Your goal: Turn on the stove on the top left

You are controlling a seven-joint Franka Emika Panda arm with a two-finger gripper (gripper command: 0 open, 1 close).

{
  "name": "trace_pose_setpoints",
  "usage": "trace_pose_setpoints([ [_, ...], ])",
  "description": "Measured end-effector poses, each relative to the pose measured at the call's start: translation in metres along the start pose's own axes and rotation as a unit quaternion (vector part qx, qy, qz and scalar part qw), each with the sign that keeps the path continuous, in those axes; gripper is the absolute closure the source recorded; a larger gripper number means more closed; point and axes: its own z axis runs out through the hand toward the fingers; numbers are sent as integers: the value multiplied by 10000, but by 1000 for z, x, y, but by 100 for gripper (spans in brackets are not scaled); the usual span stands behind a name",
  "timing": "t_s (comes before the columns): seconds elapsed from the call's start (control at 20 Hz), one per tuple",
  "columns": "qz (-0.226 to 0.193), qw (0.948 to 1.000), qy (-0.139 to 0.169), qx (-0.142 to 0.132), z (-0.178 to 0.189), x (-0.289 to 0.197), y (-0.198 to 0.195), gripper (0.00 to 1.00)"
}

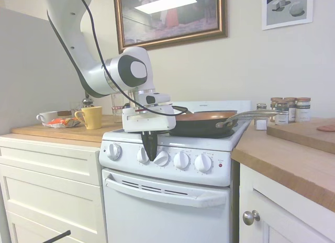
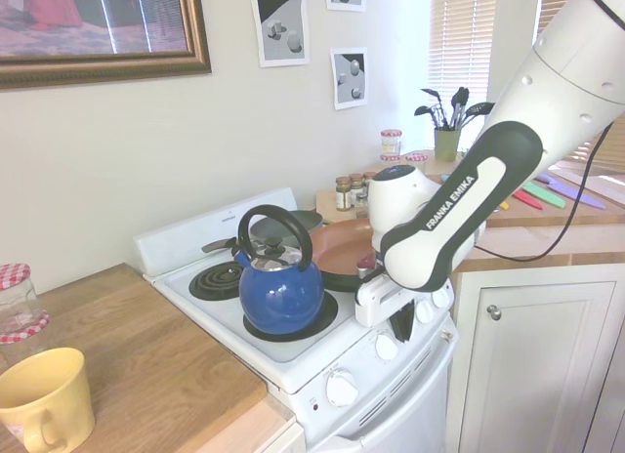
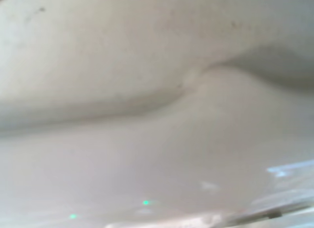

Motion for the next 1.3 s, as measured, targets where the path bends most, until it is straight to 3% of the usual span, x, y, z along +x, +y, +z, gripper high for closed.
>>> trace_pose_setpoints([
  [0.7,-59,9999,56,-113,9,-1,1,100],
  [1.15,-56,9991,315,265,-39,-4,3,100],
  [1.2,-49,9990,309,305,-45,-8,5,0],
  [1.3,-51,9988,283,391,-57,-16,8,0],
])
